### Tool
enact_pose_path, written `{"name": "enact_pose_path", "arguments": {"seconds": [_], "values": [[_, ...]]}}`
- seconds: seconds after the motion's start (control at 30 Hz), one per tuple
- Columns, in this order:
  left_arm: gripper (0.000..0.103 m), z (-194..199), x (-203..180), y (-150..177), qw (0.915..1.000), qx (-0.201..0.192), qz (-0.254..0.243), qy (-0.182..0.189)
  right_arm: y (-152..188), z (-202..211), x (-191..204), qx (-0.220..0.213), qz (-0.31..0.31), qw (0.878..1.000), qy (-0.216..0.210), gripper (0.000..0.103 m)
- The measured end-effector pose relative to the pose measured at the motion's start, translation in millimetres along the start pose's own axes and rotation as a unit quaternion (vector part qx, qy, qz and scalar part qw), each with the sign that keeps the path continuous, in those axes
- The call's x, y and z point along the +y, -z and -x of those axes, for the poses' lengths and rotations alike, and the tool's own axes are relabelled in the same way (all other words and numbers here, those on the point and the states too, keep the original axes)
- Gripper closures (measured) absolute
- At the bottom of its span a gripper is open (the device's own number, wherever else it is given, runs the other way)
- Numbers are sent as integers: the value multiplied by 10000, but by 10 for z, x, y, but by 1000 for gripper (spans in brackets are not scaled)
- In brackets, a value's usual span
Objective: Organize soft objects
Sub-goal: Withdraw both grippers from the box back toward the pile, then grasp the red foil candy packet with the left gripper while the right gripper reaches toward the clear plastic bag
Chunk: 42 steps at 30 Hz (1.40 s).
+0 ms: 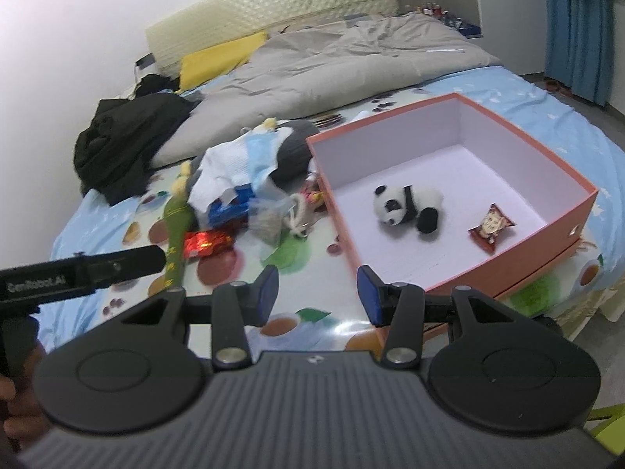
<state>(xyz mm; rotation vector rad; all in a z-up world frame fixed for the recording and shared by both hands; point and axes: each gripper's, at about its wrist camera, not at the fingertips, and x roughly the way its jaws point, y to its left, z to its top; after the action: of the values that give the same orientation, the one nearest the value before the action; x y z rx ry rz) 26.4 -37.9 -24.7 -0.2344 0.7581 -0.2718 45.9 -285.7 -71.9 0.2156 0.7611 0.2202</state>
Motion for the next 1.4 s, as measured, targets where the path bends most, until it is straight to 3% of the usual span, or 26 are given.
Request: {"name": "enact_pose_path", "arguments": {"seconds": [0.27,0.63,1.07,1.4], "values": [[26,-15,126,178,9994,144,248,-189,192,-41,102,272,79,9996,-93,55],[26,-382,387,-19,9976,344,439,-408,67,-413,141,516,72,9986,-120,55],[26,-1080,925,-310,9910,523,900,-843,-191,-1176,311,952,378,9940,-379,55],[26,-1821,1349,-488,9871,796,793,-1138,-481,-1983,313,1211,60,9910,-563,55]]}}
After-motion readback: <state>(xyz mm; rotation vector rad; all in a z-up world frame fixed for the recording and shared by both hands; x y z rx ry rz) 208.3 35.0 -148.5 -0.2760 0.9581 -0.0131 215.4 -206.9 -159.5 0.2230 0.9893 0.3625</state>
